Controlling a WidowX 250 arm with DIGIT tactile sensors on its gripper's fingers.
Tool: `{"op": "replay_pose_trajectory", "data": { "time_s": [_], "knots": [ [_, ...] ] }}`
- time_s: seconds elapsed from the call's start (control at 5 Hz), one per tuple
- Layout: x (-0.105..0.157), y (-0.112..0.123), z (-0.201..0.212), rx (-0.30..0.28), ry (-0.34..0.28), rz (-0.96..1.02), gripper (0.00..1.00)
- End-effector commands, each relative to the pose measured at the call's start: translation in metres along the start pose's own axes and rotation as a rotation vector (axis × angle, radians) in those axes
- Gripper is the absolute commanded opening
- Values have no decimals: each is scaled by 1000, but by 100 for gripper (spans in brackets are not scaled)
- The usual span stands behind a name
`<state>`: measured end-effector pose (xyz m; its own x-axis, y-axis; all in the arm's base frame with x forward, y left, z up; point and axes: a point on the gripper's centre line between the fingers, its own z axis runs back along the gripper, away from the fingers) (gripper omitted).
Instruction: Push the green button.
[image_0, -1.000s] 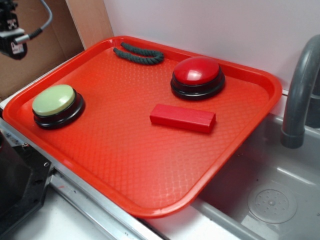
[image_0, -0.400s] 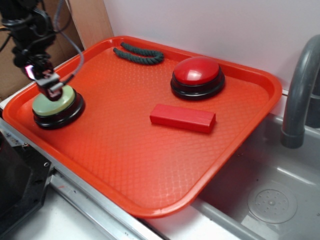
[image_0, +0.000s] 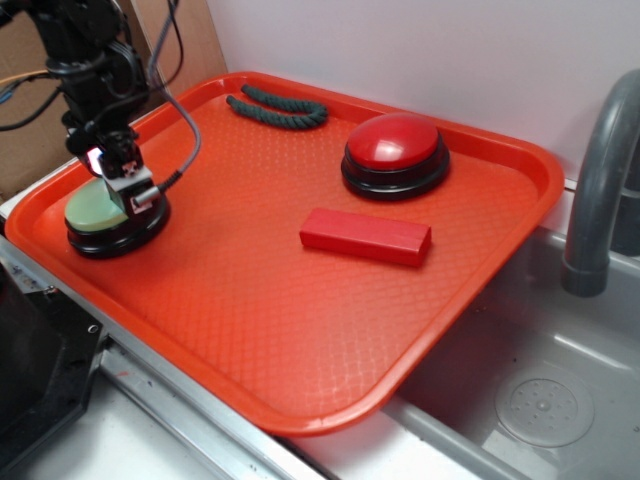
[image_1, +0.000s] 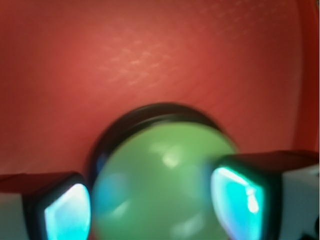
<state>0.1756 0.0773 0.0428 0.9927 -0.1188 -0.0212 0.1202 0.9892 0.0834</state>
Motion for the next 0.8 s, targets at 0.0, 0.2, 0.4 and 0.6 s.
{"op": "replay_pose_trajectory", "data": {
  "time_s": [0.0, 0.2, 0.4, 0.6],
  "knots": [
    [4, 6, 9, 3, 7, 16, 100],
    [-1, 5, 35, 8, -16, 31, 100],
    [-9, 6, 60, 28, -19, 55, 100],
    [-15, 8, 81, 42, -4, 85, 100]
  ]
}}
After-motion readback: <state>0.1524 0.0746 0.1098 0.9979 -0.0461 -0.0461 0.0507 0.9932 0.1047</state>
